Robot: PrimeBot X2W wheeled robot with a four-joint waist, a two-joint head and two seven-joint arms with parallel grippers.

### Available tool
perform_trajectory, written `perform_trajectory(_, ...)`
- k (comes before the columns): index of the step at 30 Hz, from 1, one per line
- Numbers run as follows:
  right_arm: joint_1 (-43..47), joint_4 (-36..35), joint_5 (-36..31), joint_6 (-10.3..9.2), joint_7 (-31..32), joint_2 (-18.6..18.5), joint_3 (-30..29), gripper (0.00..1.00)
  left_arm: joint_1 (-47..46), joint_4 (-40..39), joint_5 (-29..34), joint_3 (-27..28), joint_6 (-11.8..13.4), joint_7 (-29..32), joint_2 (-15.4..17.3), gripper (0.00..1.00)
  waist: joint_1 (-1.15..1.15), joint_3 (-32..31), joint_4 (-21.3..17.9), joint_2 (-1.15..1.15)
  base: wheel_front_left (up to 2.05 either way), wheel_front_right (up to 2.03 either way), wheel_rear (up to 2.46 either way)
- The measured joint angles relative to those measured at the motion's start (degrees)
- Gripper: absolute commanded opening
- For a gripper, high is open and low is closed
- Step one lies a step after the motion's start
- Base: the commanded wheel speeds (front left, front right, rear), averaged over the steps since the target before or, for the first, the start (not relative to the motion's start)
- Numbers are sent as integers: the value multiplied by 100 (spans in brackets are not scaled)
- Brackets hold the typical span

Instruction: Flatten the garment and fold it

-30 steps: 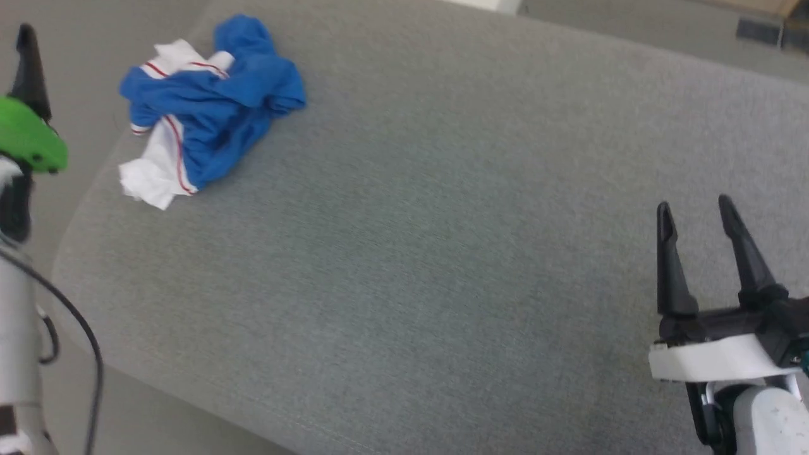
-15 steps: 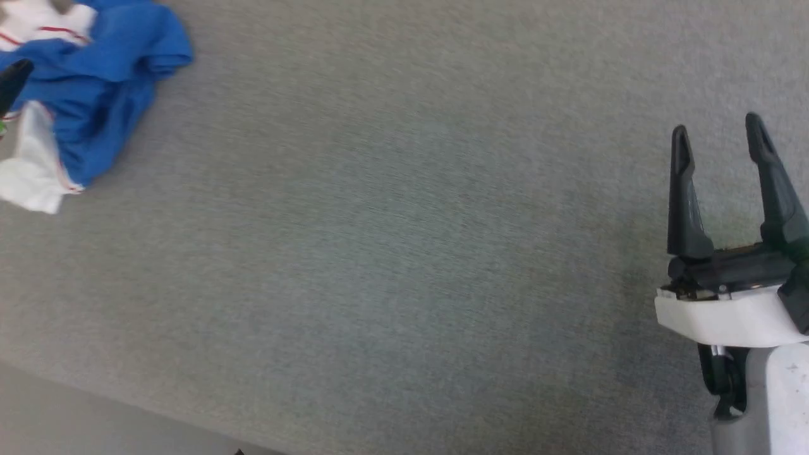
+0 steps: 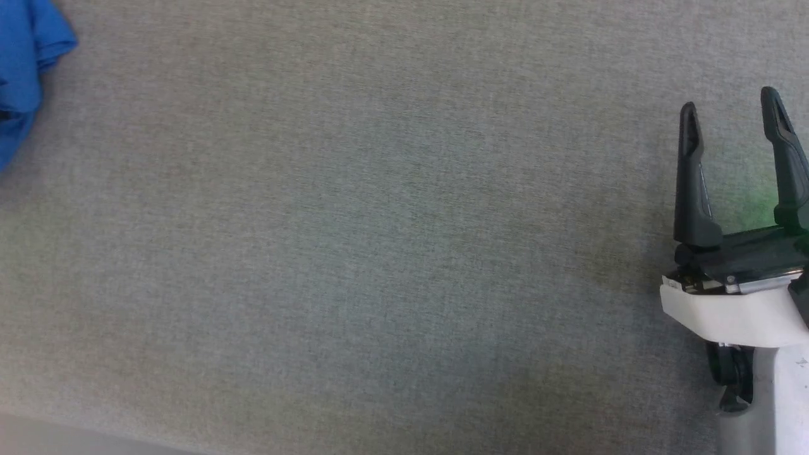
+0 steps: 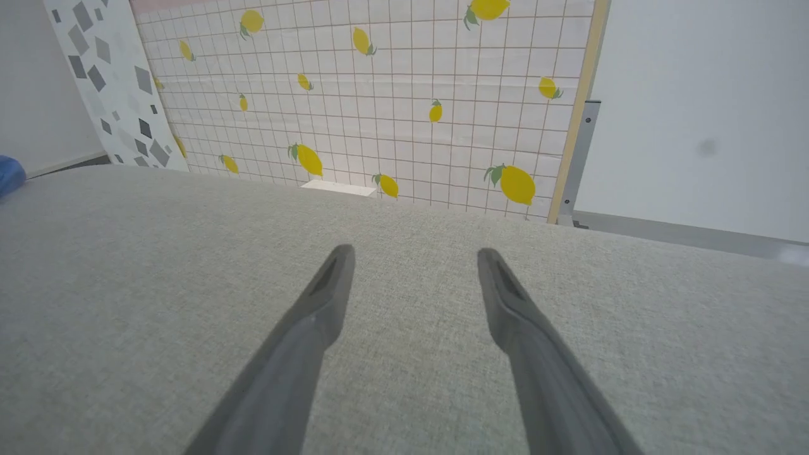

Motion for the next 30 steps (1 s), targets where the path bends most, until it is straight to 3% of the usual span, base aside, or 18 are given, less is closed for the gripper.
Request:
perform_trajectory(1,0,3,-10,0,0,-1,-8,100,-25,37,-1,-70,0,-42,21,95,0,1,-10,0,0,0,0)
perform_trajectory(2,1,7,-25,1,0,-1,-8,100,-46,69,-10,-130,0,-60,30,8,0,-12,-13,0,0,0,0)
perform_trajectory(3,1,8,-38,1,0,-1,-11,100,-58,88,-25,-180,0,-101,29,0,0,-30,-15,0,0,0,0)
perform_trajectory(8,33,143,-27,1,0,0,25,100,-60,129,-26,-700,-1,-754,-11,0,0,-387,37,-1,0,0,0)
perform_trajectory(15,318,350,199,0,1,0,-12,100,-277,-294,46,-1451,-1,-1210,241,0,0,-1062,109,0,0,0,0)
perform_trajectory(23,642,468,479,1,0,-1,-118,100,-683,-1559,-23,-2246,-1,-1310,404,0,0,-1933,136,-1,0,0,0)
perform_trajectory(30,814,524,634,1,0,0,-124,100,-1018,-2660,-119,-2954,-2,-1265,233,0,0,-2553,-29,-1,0,0,0)
